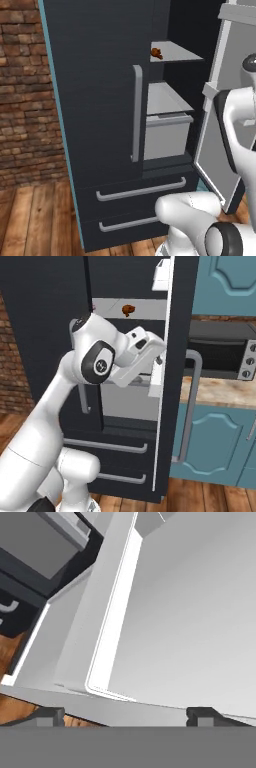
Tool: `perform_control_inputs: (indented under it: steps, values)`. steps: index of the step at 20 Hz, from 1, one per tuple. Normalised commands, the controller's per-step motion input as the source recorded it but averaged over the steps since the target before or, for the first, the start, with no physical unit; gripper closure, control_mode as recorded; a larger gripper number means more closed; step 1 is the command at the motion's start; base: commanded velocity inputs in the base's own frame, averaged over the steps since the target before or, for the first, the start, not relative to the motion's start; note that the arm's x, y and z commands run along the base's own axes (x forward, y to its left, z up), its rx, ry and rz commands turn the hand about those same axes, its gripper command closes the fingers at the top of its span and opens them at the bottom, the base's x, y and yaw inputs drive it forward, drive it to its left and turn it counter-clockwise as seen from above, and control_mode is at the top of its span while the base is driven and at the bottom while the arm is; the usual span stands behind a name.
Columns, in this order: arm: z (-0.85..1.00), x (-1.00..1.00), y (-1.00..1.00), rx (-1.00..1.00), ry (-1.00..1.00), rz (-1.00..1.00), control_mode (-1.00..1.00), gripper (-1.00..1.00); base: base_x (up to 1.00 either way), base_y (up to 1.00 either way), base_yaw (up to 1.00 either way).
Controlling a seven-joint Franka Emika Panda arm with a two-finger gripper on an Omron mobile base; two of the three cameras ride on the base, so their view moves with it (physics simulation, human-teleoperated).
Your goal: Gather the lemon and garlic from the fridge and place them on a tray on the dining counter. Then gather the chicken drumstick and steak from the fridge and place them on the other tray.
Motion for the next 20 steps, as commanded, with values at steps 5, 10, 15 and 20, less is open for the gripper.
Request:
perform_control_inputs:
  steps: [5,10,15,20]
  values:
    - [-0.12,-0.42,0.82,0.0,-0.03,0.19,-1.0,-1.0,0.0,0.0,0.0]
    - [-0.06,-0.04,1.0,0.05,-0.06,0.03,-1.0,-1.0,0.0,0.0,0.0]
    - [0.0,0.0,0.9,0.26,-0.09,0.0,-1.0,-1.0,0.0,0.0,0.0]
    - [-0.03,0.04,0.73,0.45,-0.1,0.0,-1.0,-1.0,0.0,0.0,0.0]
